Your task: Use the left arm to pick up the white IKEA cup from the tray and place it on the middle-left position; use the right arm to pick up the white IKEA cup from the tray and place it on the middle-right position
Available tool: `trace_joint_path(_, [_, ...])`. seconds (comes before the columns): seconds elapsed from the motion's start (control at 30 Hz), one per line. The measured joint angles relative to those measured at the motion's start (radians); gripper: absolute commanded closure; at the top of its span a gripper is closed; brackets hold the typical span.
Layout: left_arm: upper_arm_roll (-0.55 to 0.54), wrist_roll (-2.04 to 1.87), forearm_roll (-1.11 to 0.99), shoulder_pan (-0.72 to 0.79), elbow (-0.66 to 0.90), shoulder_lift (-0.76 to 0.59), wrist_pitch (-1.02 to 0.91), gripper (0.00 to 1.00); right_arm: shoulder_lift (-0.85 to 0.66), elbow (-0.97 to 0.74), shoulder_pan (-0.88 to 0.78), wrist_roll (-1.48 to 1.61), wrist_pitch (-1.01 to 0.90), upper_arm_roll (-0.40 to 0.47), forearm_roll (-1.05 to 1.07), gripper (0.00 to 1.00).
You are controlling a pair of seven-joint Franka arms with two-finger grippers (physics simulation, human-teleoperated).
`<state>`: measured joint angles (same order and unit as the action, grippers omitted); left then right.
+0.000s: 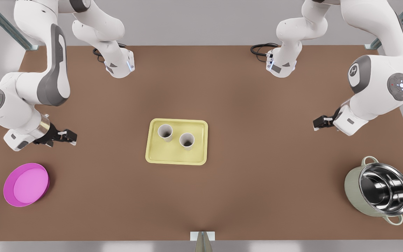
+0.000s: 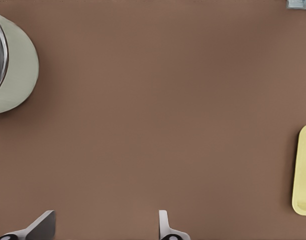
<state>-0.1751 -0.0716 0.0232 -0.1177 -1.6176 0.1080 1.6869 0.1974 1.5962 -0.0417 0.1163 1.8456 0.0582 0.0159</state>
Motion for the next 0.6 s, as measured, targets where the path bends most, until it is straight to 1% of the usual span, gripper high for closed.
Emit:
trace_joint_path(0.1, [-0.001,-0.006,0.013,0.019,0.000,0.011,0.036,0.00,0.005,0.000,-0.010,0.014,0.038,-0.001,-0.001,0.00])
trace_joint_path(0.13, [-0.002,-0.010,0.018,0.049,-0.002,0.017,0.045,0.00,0.006,0.001,-0.031,0.018,0.045,-0.001,-0.002,0.00])
trace_joint_path(0.2, [-0.002,-0.021,0.002,0.186,0.019,0.044,0.062,0.00,0.007,-0.001,-0.101,0.026,0.053,-0.002,-0.003,0.00])
trace_joint_path(0.3, [-0.004,-0.090,-0.031,0.446,0.133,0.199,0.087,0.00,0.013,0.000,-0.198,0.037,0.059,-0.003,-0.005,0.00])
trace_joint_path(0.37, [-0.003,-0.160,-0.044,0.550,0.205,0.308,0.117,0.00,0.028,0.003,-0.280,0.042,0.058,-0.011,-0.003,0.00])
trace_joint_path(0.4, [-0.004,-0.198,-0.048,0.576,0.244,0.361,0.139,0.00,0.036,0.021,-0.325,0.045,0.058,-0.015,-0.002,0.00])
trace_joint_path(0.47, [-0.001,-0.273,-0.060,0.625,0.332,0.470,0.171,0.00,0.024,0.175,-0.362,0.051,0.116,-0.020,0.019,0.00])
trace_joint_path(0.53, [0.001,-0.340,-0.083,0.652,0.359,0.528,0.202,0.00,0.015,0.302,-0.359,0.058,0.196,-0.039,0.041,0.00])
trace_joint_path(0.6, [0.003,-0.402,-0.101,0.674,0.369,0.575,0.245,0.00,0.012,0.384,-0.362,0.064,0.279,-0.053,0.061,0.00])
